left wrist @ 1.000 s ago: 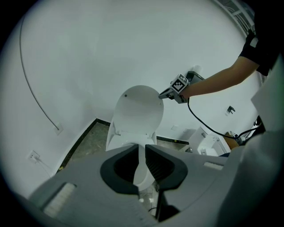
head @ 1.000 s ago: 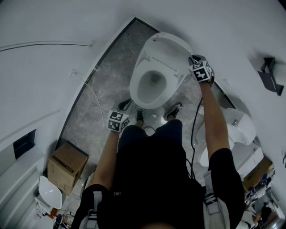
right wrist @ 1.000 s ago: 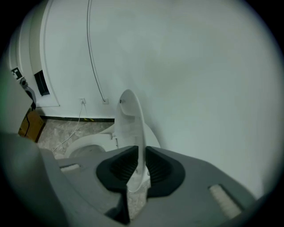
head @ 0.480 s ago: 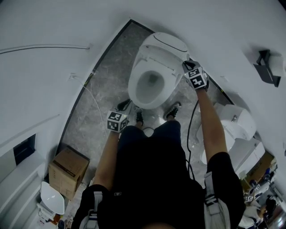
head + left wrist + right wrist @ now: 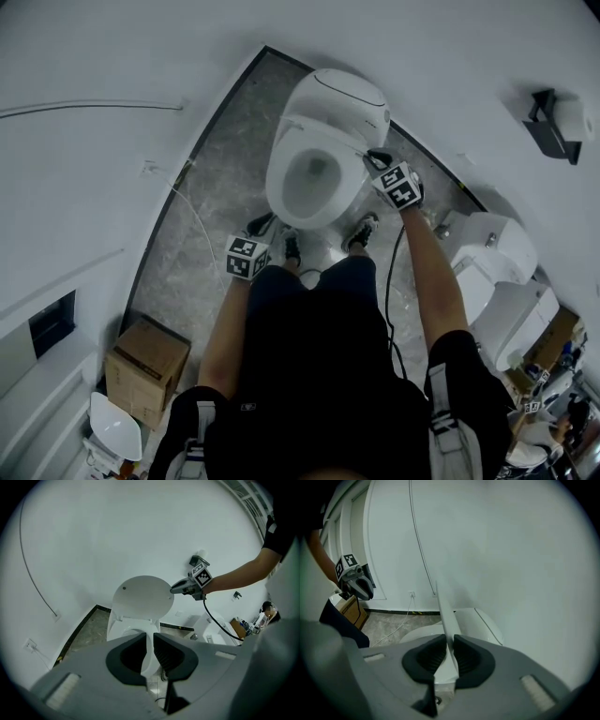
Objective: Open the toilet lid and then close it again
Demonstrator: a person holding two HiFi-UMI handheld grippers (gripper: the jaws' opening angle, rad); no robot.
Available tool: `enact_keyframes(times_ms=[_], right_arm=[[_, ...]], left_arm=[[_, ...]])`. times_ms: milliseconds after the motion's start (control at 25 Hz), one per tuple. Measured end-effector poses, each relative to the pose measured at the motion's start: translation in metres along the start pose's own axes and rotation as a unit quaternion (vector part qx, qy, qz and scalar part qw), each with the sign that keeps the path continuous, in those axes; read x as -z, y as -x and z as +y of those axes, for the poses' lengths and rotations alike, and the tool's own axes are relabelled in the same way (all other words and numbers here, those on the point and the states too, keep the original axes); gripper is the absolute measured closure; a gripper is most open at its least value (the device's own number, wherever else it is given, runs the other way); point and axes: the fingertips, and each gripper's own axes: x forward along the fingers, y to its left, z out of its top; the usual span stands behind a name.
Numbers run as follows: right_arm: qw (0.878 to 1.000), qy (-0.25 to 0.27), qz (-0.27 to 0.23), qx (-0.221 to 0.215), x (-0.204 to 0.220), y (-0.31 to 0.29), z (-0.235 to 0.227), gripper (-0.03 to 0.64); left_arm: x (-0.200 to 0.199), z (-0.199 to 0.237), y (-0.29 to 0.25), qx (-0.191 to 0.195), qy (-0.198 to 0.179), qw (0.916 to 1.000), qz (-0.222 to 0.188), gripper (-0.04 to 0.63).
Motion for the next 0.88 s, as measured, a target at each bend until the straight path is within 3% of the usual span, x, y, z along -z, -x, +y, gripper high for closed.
enact_keyframes(times_ms=[400, 560, 640, 880], right_arm=[[0.998, 0.036, 0.02, -0.041, 0.027, -0.004, 0.071, 0.546], [0.998, 0.041, 0.024, -0.046, 0.035, -0.007, 0.09, 0.537], [0.998, 0.042, 0.026, -0.047, 0.04, -0.009, 0.099, 0.535], [0.998, 0.034, 0.03, -0.051, 0.054, -0.016, 0.119, 0.523]], left_arm=[[0.011, -0.009, -0.003, 0.025, 0.004, 0.9997, 0.006, 0.538], [0.005, -0.021, -0.013, 0.073, 0.047, 0.996, -0.02, 0.537], [0.002, -0.028, -0.02, 0.096, 0.074, 0.9922, -0.029, 0.497], [0.005, -0.025, -0.047, 0.134, 0.156, 0.9779, -0.037, 0.449]])
